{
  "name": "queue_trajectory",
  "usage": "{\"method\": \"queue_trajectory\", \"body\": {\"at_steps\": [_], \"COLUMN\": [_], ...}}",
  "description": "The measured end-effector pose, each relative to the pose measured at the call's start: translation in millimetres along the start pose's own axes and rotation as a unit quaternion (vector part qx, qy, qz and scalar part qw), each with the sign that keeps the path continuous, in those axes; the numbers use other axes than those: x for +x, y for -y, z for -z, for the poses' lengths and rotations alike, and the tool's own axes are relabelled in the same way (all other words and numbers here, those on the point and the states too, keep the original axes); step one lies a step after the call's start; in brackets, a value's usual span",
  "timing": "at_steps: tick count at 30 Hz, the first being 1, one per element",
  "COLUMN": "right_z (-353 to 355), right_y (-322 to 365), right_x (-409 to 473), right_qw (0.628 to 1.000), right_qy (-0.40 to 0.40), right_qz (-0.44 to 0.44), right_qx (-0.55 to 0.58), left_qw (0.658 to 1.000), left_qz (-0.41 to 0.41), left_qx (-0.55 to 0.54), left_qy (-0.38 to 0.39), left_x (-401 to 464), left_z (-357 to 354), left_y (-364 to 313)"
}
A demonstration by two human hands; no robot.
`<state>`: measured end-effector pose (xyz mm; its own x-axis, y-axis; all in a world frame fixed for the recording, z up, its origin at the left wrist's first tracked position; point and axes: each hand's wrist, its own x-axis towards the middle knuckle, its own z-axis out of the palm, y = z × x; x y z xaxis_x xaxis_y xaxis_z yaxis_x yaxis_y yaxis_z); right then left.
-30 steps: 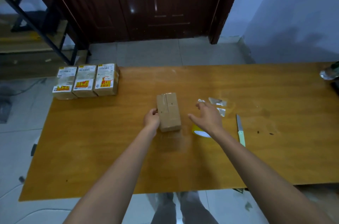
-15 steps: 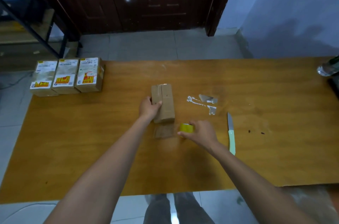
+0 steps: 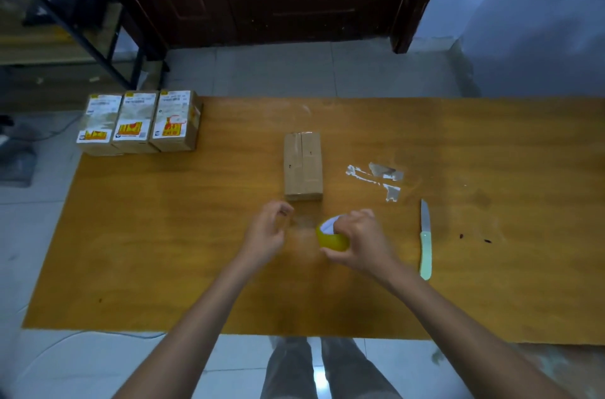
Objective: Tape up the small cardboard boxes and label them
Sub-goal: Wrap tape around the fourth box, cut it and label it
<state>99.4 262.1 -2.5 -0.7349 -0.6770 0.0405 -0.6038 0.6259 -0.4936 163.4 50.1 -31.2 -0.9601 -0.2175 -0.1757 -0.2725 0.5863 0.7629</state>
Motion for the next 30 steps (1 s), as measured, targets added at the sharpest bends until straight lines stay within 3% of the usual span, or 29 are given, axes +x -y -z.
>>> {"method": "queue_trajectory", "body": {"at_steps": [5,11,13,16,21,25,27,30], "right_z": [11.6,29.3,36.0,50.1,65.4,89.2,110.1,139.0], "right_y": [20.6,31.8,37.3,36.6,39.5,43.1,34.6,14.0], "right_x": [0.1,-3.8,-3.5,-1.4,-7.0,-2.7,2.0,3.1], "right_qw": [0.997,0.995,0.994,0.994,0.993,0.988,0.986,0.988], "right_qy": [-0.003,0.009,0.006,0.012,0.034,-0.016,-0.044,-0.057], "right_qz": [0.059,0.072,0.072,0.075,0.080,0.098,0.091,0.058], "right_qx": [0.041,0.065,0.081,0.072,0.084,0.116,0.135,0.133], "left_qw": [0.984,0.963,0.956,0.964,0.948,0.944,0.942,0.941], "left_qz": [-0.069,-0.054,-0.057,-0.033,-0.039,-0.062,-0.035,0.050], "left_qx": [0.052,0.133,0.165,0.132,0.145,0.149,0.153,0.069], "left_qy": [0.154,0.228,0.237,0.230,0.280,0.287,0.297,0.327], "left_x": [-2.0,16.9,19.7,22.3,22.9,32.4,36.5,34.1], "left_z": [-9.2,-4.4,-2.4,3.8,20.8,32.4,45.4,66.1], "left_y": [4.8,2.1,3.9,4.1,-3.4,-21.4,-22.2,-21.5]}}
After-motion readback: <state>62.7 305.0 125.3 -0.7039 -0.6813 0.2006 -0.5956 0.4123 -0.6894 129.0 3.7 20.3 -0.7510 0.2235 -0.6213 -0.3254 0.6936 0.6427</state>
